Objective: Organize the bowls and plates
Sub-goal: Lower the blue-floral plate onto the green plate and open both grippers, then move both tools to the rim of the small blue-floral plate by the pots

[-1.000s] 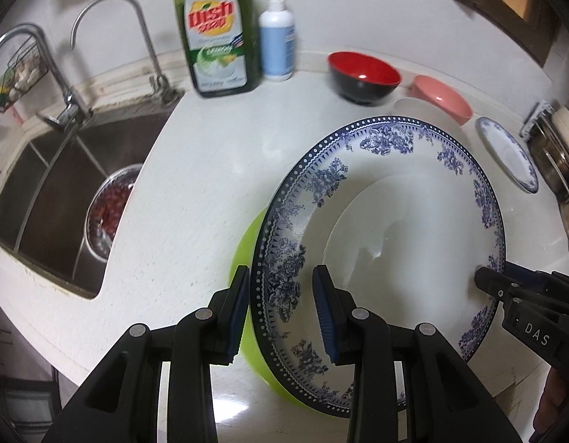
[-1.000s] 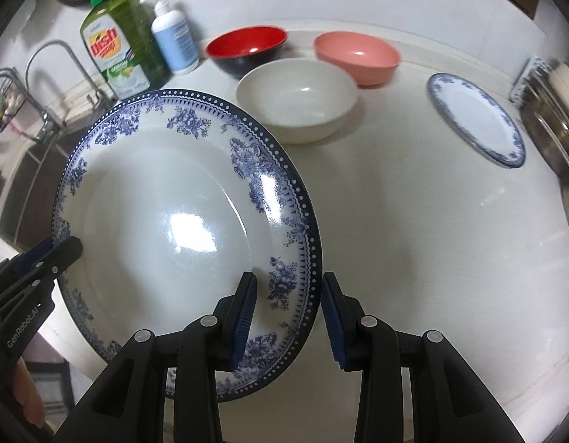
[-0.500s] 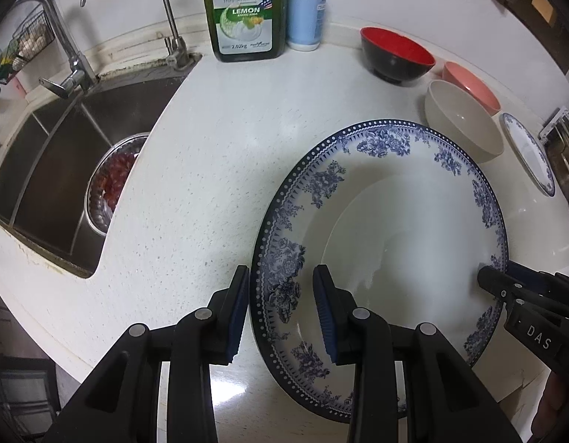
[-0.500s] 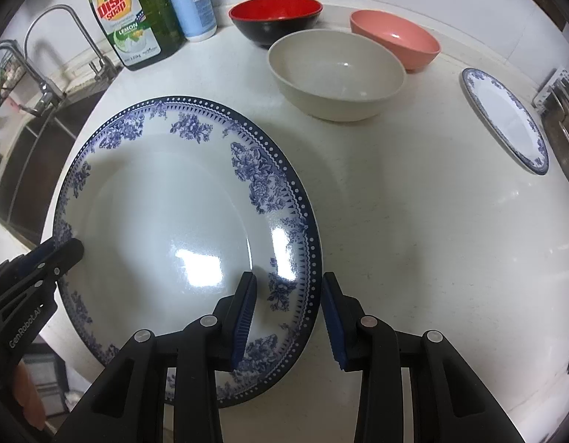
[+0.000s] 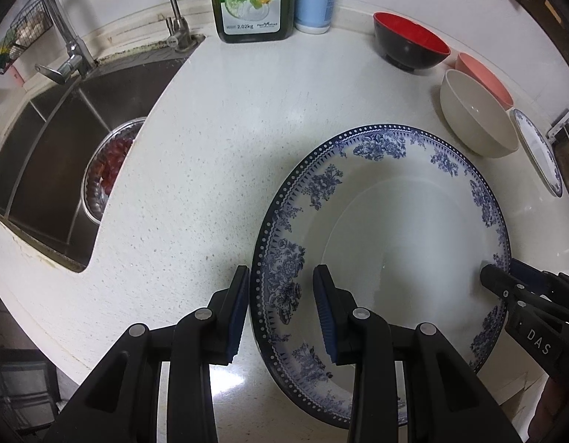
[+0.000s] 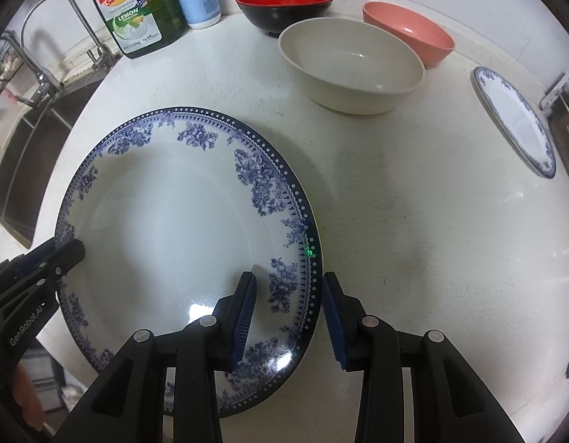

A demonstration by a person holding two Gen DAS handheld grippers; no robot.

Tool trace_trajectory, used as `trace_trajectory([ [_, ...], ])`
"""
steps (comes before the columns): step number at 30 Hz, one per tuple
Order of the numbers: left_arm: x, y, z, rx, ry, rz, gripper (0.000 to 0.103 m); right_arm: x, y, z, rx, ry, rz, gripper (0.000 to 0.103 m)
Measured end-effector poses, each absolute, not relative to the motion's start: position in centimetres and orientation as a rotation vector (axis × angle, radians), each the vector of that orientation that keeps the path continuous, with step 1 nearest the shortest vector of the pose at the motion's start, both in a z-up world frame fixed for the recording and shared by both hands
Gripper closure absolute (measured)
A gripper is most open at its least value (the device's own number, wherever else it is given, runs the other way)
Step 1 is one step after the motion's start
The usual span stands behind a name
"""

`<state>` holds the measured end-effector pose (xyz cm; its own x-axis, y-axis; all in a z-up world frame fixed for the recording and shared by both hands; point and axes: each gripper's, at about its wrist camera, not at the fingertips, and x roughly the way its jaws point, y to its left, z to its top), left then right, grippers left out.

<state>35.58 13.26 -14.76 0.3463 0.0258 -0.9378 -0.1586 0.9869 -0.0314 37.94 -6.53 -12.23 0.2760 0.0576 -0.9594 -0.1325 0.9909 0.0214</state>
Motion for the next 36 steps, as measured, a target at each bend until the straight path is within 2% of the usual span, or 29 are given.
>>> trace_trajectory([
  [10,35.7,13.3,-14.8,-0.113,1.211,0.138,0.066,38.0,-6.0,-12.2,-0.096,1.275,0.131,0.064],
  [11,35.7,13.4,-14.8,-0.112,1.213,0.139,0.064,38.1,-6.0,-12.2,-0.095,1.274,0.133,0.063],
  [13,35.7,13.4,-14.6,-0.115,1.21,0.142,0.061,38.1,-6.1,-12.3,-0.088,1.275,0.141,0.056],
  [16,35.6,13.4,-14.3,-0.103,1.196,0.148,0.056,38.1,-6.2,-12.2,-0.084,1.267,0.144,0.054],
  [20,35.6,13.1,-13.3,-0.096,1.163,0.136,0.044,38.0,-6.4,-11.5,-0.079,1.239,0.146,0.052],
  [22,35.6,12.8,-12.7,-0.086,1.141,0.131,0.041,38.0,-6.6,-11.0,-0.07,1.22,0.147,0.047],
  [32,37.1,10.3,-9.3,-0.015,1.033,0.035,0.017,37.5,-8.6,-8.3,-0.018,1.124,0.099,0.037],
  [36,37.7,8.3,-7.8,0.035,0.978,-0.02,0.014,37.1,-9.9,-7.3,0.013,1.09,0.05,0.034],
])
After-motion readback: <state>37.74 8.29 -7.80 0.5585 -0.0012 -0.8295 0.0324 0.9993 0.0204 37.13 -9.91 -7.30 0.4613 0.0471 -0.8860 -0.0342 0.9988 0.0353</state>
